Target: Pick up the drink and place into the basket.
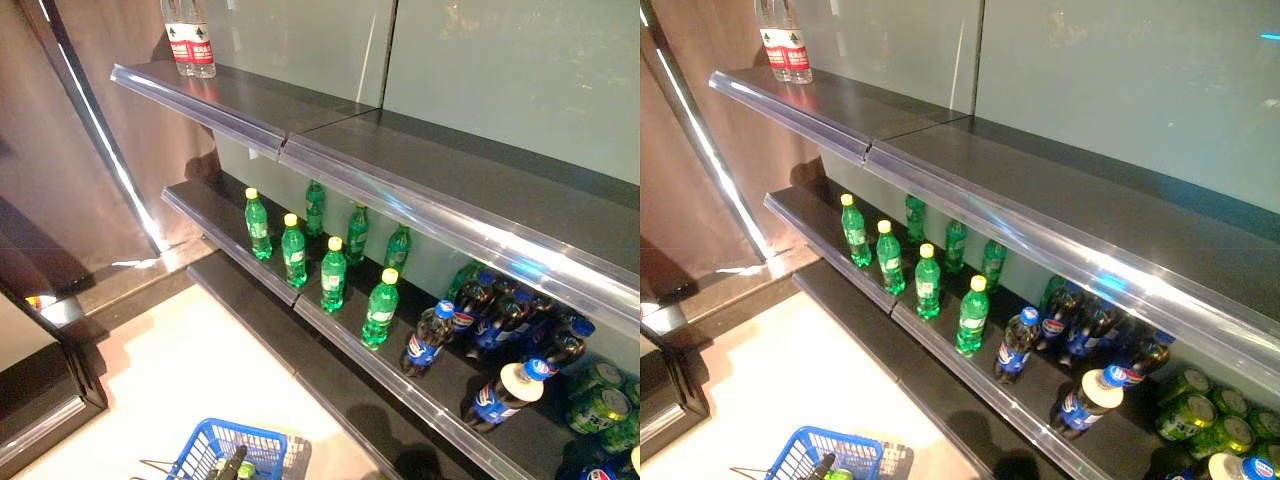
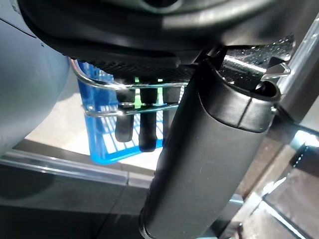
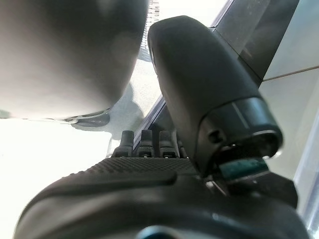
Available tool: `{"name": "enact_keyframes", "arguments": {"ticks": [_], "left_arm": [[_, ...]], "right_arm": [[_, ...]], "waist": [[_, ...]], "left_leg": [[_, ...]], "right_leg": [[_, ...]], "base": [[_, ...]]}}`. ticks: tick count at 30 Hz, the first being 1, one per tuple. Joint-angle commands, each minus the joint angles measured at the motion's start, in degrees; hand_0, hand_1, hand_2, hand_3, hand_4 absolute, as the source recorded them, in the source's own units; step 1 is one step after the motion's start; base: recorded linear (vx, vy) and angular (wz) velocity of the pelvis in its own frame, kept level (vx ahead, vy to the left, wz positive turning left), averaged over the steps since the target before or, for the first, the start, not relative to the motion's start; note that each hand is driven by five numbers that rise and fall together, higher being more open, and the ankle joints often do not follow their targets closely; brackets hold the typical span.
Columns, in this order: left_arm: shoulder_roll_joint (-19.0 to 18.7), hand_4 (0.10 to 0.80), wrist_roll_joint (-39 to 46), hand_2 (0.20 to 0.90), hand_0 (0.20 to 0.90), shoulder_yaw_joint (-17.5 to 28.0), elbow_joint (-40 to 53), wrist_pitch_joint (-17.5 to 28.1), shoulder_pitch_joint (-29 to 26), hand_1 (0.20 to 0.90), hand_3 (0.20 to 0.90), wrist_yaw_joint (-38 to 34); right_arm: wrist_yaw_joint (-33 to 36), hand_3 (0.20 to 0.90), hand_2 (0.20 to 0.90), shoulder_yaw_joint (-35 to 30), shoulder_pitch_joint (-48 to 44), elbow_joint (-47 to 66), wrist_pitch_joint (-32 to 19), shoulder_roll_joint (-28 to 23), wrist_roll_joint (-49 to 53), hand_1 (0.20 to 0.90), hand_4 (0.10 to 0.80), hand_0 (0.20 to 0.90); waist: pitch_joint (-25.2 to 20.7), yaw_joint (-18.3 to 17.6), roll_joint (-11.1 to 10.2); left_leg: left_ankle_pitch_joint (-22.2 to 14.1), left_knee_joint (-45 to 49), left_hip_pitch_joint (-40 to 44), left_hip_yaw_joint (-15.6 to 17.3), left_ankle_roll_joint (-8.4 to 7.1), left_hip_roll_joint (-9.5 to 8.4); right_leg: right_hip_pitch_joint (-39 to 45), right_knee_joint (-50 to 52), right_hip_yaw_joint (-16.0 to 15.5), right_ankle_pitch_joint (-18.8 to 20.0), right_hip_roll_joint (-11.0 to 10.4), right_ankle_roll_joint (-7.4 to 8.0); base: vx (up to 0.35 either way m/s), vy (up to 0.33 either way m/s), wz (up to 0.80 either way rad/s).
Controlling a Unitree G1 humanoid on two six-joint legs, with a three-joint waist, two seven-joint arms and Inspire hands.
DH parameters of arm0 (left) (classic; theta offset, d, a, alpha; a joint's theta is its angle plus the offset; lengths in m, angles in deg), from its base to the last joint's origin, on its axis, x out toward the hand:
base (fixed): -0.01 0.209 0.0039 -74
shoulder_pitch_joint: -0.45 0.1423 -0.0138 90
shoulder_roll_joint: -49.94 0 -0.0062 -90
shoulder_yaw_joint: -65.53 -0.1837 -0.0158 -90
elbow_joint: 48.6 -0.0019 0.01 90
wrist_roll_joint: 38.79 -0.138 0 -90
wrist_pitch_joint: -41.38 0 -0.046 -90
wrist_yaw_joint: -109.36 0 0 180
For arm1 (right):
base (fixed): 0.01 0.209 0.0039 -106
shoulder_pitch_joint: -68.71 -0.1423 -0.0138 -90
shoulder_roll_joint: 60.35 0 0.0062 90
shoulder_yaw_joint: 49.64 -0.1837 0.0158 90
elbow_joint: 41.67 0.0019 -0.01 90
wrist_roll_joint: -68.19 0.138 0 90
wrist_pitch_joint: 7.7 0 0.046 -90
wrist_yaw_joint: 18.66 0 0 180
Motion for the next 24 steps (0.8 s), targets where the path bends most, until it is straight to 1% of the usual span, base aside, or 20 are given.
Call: {"name": "enact_keyframes", "arguments": {"ticks": [1, 5, 24], "left_arm": [[-2.71, 0.100, -0.56, 0.300, 0.300, 2.07, 0.69, 4.17, -6.81, 0.300, 0.200, 6.85], [-2.74, 0.100, -0.02, 0.300, 0.300, 2.20, 0.98, 4.08, -6.64, 0.300, 0.200, 7.02], [-2.51, 0.100, -0.08, 0.300, 0.300, 1.85, 0.36, 4.78, -6.80, 0.300, 0.200, 7.74]], "right_arm": [[0.45, 0.900, 0.900, -2.23, -4.21, -2.63, -1.45, -0.21, -0.07, 0.900, 0.800, 0.900], [0.31, 0.900, 0.900, -2.30, -4.31, -2.45, -1.01, -0.50, -0.34, 0.900, 0.800, 0.900], [0.66, 0.900, 0.900, -1.95, -4.09, -2.90, -1.90, -0.10, -0.74, 0.900, 0.800, 0.900]], "waist": [[-0.43, 0.14, -0.20], [-0.51, 0.15, -0.15], [-0.59, 0.12, -0.34]], "left_leg": [[-0.33, 2.48, -0.18, 3.30, -1.22, 1.67], [-0.37, 2.46, -0.04, 3.37, -1.23, 1.75], [-0.45, 2.47, -0.08, 3.36, -1.18, 1.71]], "right_leg": [[-3.34, 1.83, -1.65, 7.03, -6.54, 3.34], [-3.25, 1.88, -1.63, 6.94, -6.56, 3.34], [-3.28, 1.83, -1.66, 6.94, -6.53, 3.34]], "base": [[0.000, 0.000, 0.00], [0.000, 0.000, 0.00], [0.000, 0.000, 0.00]]}}
